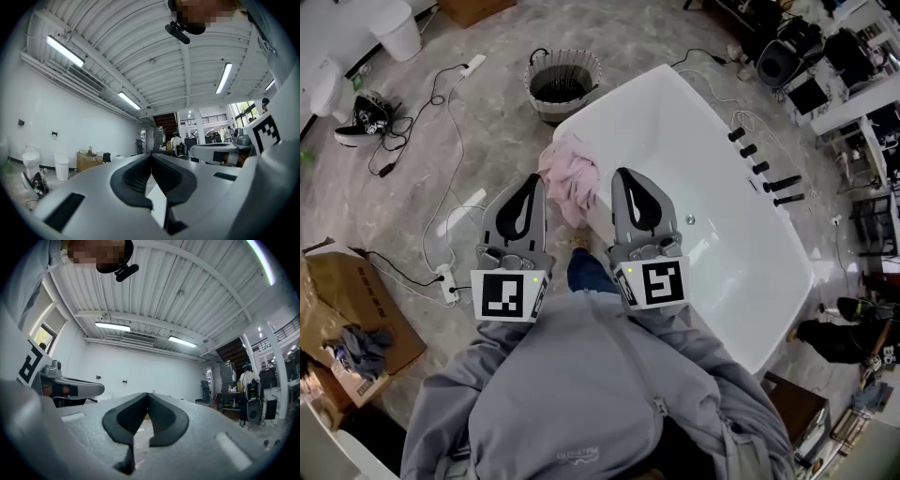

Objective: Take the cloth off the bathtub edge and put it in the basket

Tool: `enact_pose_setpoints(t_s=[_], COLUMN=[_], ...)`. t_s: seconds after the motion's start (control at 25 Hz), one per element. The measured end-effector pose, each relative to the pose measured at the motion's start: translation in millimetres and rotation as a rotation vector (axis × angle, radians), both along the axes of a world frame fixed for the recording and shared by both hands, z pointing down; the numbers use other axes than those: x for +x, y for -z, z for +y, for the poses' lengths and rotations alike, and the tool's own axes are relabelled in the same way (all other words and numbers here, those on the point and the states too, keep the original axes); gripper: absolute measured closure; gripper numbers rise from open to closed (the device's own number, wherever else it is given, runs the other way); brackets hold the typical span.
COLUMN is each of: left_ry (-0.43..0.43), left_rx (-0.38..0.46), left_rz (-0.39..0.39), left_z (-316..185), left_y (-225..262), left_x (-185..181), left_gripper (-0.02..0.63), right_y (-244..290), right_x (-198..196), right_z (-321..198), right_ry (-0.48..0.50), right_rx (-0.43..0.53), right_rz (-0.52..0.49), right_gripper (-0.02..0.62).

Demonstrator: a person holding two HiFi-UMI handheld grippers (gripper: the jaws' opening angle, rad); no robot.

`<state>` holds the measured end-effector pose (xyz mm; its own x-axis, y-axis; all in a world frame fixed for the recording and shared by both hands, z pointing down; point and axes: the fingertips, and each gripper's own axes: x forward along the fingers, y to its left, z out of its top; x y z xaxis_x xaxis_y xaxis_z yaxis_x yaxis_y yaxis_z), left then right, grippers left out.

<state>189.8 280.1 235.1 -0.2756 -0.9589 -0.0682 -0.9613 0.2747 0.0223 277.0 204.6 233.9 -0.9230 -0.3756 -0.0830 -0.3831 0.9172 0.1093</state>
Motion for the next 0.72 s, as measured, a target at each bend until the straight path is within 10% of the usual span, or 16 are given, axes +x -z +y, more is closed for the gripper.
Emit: enact_pose_setpoints(t_s=[0.72], left_ry=[0.066], left_rx=[0.000], left_rz=[0.008], left_z=[-156.6], left_y=[-10.1], left_x=[-83.5], left_gripper=[0.598], right_y=[-28.6], right_x=[-107.2], right_z=[-145.6], right_ry=[0.171], right_rx=[-0.071], right_rz=[0.058], right_gripper=[0.592])
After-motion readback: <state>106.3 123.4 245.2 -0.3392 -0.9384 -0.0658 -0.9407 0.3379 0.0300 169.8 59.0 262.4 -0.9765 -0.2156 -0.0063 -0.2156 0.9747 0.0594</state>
